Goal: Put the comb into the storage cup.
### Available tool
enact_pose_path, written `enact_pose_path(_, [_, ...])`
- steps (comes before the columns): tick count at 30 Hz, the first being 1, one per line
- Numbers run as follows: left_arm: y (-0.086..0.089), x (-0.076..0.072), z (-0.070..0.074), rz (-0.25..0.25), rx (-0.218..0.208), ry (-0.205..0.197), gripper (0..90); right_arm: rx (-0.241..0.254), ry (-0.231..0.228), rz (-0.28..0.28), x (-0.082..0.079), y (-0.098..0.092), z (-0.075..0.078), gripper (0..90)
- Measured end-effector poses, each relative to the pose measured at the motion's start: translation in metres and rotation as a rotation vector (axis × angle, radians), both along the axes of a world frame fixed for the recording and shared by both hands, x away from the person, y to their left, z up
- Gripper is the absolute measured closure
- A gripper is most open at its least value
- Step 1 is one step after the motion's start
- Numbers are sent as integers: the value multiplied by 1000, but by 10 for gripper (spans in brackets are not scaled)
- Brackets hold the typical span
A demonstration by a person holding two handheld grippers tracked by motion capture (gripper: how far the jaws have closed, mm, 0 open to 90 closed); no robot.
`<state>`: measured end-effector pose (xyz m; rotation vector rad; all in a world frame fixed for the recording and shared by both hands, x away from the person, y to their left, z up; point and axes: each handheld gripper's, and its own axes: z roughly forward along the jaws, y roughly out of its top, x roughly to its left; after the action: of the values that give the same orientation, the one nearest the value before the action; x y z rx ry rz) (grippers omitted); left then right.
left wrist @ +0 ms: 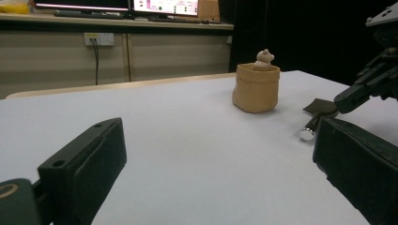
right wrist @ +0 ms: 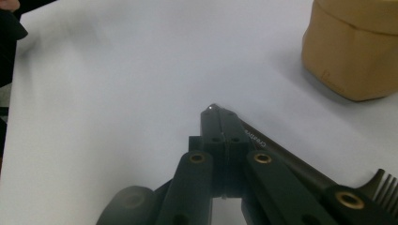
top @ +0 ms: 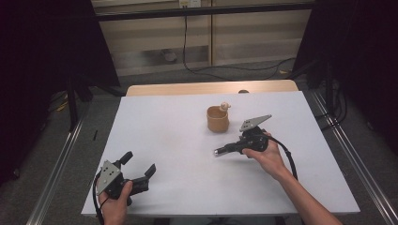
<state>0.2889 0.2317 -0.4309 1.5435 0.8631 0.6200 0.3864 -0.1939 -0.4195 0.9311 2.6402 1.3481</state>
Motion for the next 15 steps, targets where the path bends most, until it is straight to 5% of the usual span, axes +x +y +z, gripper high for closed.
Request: enact_pose_path(15, [-2,0,0,-18,15,-3,34,-76,6,53,10,22,-6,900])
